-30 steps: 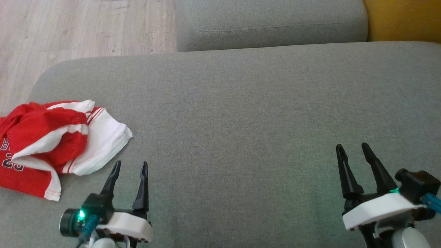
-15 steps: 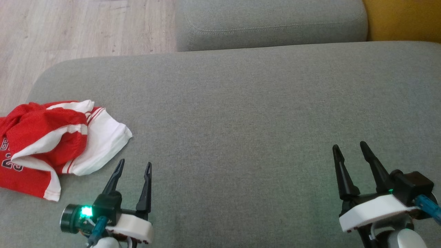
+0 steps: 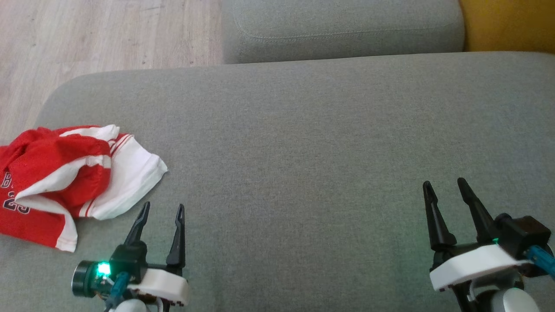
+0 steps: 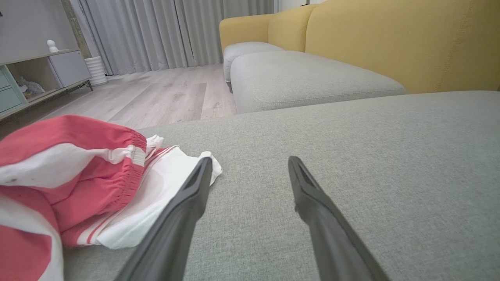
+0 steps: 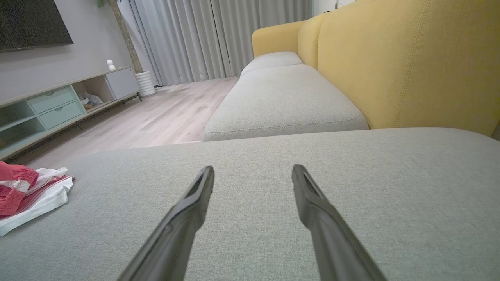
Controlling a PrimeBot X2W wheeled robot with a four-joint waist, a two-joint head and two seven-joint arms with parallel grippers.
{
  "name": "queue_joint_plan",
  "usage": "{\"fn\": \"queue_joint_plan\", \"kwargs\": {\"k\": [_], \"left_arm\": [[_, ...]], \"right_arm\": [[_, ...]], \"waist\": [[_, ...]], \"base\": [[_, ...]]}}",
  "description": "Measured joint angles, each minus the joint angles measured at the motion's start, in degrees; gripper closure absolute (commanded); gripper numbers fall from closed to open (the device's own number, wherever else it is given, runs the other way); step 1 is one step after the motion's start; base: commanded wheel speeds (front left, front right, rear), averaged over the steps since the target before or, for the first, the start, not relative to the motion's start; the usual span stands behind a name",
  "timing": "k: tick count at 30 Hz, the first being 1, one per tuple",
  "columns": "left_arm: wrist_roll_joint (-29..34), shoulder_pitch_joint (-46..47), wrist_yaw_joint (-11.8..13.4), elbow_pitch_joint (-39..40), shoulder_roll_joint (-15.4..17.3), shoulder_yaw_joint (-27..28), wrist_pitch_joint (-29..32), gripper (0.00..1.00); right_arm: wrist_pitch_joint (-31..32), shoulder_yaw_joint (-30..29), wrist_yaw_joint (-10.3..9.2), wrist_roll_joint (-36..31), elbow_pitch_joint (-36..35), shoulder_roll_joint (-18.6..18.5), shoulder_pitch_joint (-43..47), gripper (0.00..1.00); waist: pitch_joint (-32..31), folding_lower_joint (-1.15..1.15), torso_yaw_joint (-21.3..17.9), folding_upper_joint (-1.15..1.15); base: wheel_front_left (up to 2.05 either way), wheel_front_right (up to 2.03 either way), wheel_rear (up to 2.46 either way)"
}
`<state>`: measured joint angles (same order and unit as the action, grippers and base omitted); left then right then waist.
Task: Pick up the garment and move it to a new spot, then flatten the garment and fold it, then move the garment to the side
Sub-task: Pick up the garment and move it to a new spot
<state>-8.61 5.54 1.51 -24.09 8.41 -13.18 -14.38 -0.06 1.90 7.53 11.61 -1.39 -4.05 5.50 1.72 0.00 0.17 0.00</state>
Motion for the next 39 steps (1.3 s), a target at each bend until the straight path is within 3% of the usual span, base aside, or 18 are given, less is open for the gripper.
{"fn": "queue_joint_plan", "kwargs": {"k": [12,31,39], "left_arm": [[-1.2,0.4,1.1,-0.3,-0.3,0.0,0.0,0.0],[-2.7,2.6,2.4,3.9,-3.1,2.5,-0.1,0.0],[-2.4,2.2,2.6,6.1,-4.0,4.3,-0.1,0.0]], "right_arm": [[0.1,0.6,0.0,-0.6,-1.7,-0.1,0.0,0.0],[1.8,2.7,0.0,-0.6,-6.2,-1.8,-0.2,0.0],[2.6,2.7,0.0,-1.1,-7.1,-2.1,-0.3,0.0]], "waist": [[0.3,0.0,2.7,0.0],[2.0,0.0,20.9,0.0],[2.8,0.0,26.0,0.0]], "base": [[0.0,0.0,0.0],[0.0,0.0,0.0],[0.0,0.0,0.0]]}}
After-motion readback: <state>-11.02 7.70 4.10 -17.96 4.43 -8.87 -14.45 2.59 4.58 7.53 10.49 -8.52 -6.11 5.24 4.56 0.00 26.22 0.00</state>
